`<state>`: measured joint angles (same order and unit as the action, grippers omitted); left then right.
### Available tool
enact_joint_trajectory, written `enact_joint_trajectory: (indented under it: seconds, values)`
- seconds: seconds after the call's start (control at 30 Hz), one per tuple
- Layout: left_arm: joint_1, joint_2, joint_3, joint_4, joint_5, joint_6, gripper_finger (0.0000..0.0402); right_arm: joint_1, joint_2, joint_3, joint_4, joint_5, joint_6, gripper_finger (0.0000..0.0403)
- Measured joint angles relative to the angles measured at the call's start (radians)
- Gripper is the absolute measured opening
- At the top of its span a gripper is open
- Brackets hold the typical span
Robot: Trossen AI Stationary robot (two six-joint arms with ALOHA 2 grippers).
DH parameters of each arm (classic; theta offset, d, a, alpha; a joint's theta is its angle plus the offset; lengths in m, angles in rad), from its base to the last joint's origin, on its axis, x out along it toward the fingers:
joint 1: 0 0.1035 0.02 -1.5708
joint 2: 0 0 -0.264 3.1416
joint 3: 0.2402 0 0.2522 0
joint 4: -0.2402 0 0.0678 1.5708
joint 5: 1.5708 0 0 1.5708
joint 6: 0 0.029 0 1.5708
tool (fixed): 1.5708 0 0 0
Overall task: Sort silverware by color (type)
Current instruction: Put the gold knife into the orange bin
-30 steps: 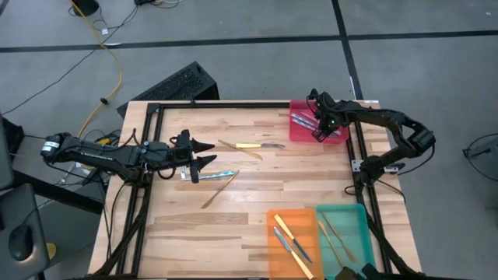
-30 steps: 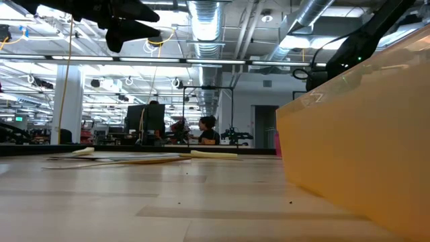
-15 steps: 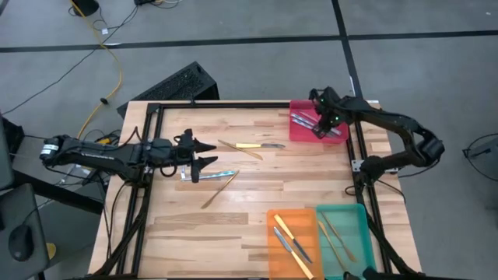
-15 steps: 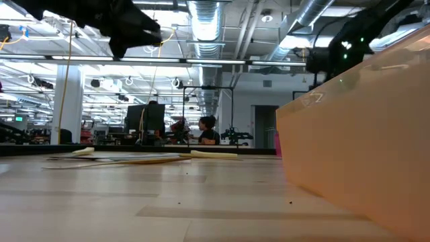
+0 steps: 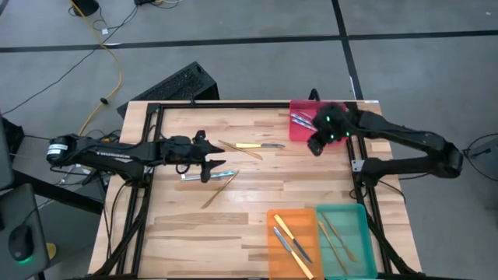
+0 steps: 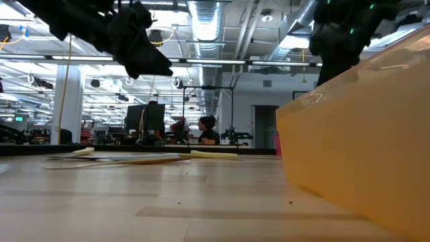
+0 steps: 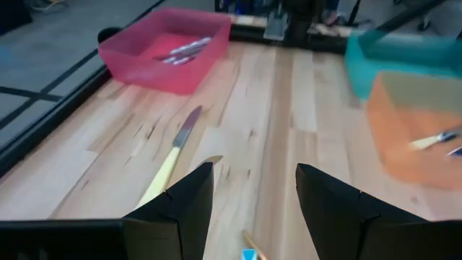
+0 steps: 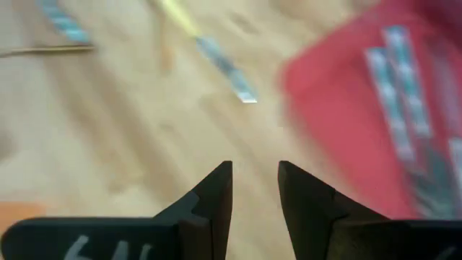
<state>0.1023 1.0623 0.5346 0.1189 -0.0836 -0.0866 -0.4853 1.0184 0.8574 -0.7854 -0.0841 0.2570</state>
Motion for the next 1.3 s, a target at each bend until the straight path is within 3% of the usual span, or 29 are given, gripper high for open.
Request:
enact_joint_trajectory:
  seconds: [0.17,0.4,0.57,0.73,0.93,1.07,1.3]
  values:
    - [0.044,0.079,0.0,0.014,0.009,0.02,0.018,0.268,-0.05,0.0,0.04,0.042,0.18,0.0136]
    - [0.132,0.186,0.0,0.025,0.08,0.065,0.018,0.67,-0.009,0.0,0.158,0.327,0.346,0.0136]
    - [0.21,0.266,0.0,0.059,0.18,0.118,0.018,0.862,0.074,0.0,0.245,0.481,0.364,0.0136]
    - [0.248,0.33,0.0,0.092,0.328,0.017,0.018,0.951,0.191,0.0,0.324,0.531,0.426,0.0136]
    - [0.164,0.339,0.0,0.072,0.465,-0.05,0.018,0.997,0.353,0.0,0.384,0.531,0.514,0.0136]
    - [0.051,0.32,0.001,0.081,0.441,-0.095,0.018,1.01,0.455,0.0,0.421,0.534,0.562,0.0136]
    - [-0.14,0.321,0.063,0.001,0.252,-0.108,0.018,1.007,0.539,-0.001,0.523,0.532,0.58,0.0136]
